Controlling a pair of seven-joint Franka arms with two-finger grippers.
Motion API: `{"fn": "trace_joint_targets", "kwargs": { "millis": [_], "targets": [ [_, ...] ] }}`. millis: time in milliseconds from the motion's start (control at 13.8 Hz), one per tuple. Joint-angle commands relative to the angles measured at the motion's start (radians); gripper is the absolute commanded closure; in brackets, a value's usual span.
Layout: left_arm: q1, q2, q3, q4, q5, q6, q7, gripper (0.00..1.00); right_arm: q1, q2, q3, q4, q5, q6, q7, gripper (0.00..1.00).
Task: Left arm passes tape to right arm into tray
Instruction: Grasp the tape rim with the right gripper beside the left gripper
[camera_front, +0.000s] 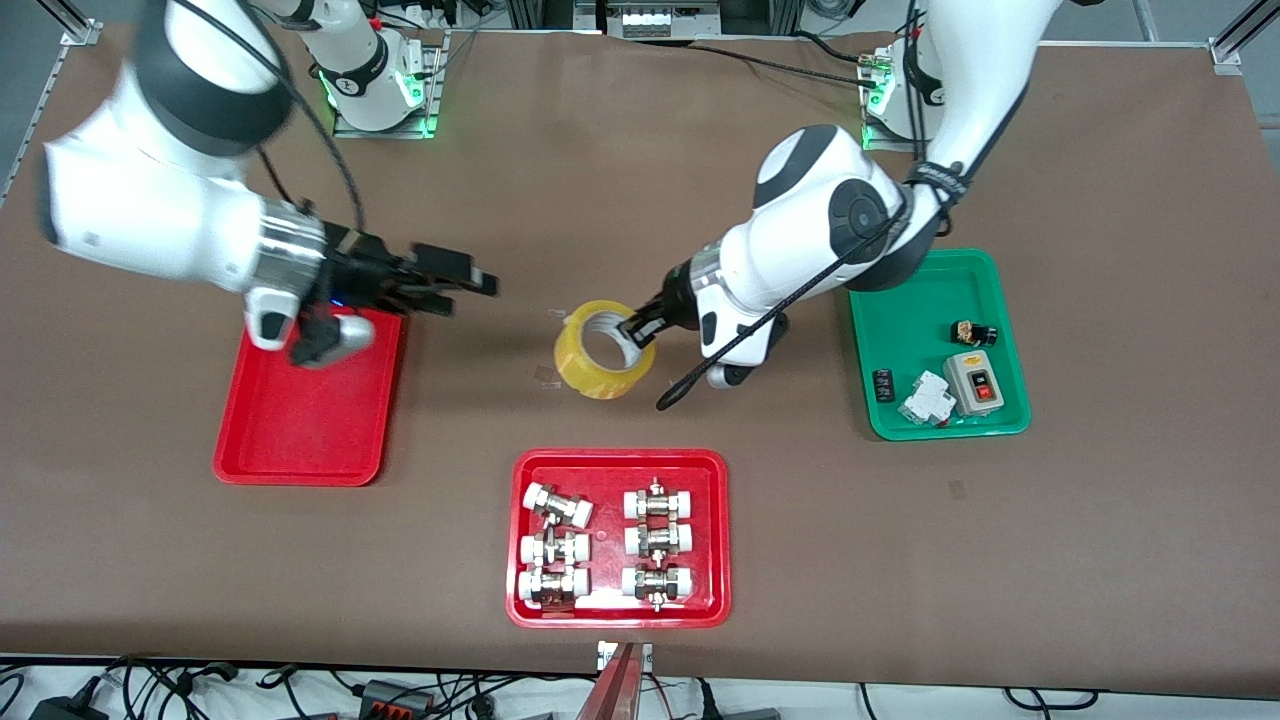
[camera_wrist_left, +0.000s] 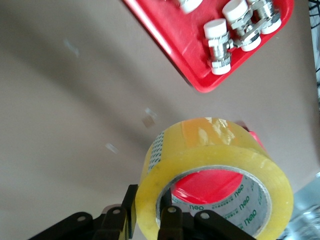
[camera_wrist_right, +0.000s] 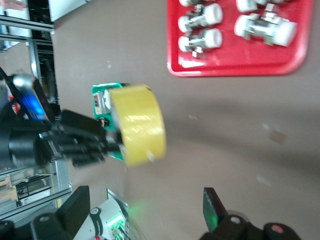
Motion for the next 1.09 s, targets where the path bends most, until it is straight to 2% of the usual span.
{"fn": "trace_joint_targets", "kwargs": {
  "millis": [0,291,509,582,655,727,800,945,1018],
  "targets": [
    [-0.027,0.031,-0.003,0.047,-0.041,0.037,-0.102,1.00,0.038,0.082,-0.009,0.042,0.089,0.055,-0.071,0.00],
    [-0.027,0.033,-0.003,0.047,-0.038,0.054,-0.135,1.00,0.050,0.135,-0.009,0.042,0.100,0.094,-0.142,0.00],
    [-0.033,0.034,-0.001,0.047,-0.035,0.054,-0.131,1.00,0.056,0.139,-0.009,0.043,0.102,0.102,-0.140,0.00],
    [-0.032,0.034,-0.001,0.047,-0.032,0.054,-0.128,1.00,0.058,0.139,-0.009,0.043,0.103,0.102,-0.139,0.07],
    [-0.032,0.034,-0.001,0.047,-0.032,0.054,-0.127,1.00,0.058,0.139,-0.009,0.043,0.112,0.102,-0.136,0.19],
    [-0.032,0.034,-0.001,0.047,-0.032,0.054,-0.127,1.00,0.059,0.139,-0.009,0.043,0.132,0.102,-0.136,0.37],
    [-0.032,0.034,-0.001,0.047,-0.032,0.054,-0.127,1.00,0.064,0.139,-0.009,0.042,0.141,0.102,-0.136,0.61],
    [-0.032,0.036,0.000,0.048,-0.032,0.054,-0.127,1.00,0.062,0.139,-0.009,0.043,0.141,0.102,-0.136,0.97],
    [-0.032,0.035,0.000,0.048,-0.033,0.054,-0.128,1.00,0.062,0.139,-0.009,0.043,0.141,0.102,-0.134,1.00]
  ]
}}
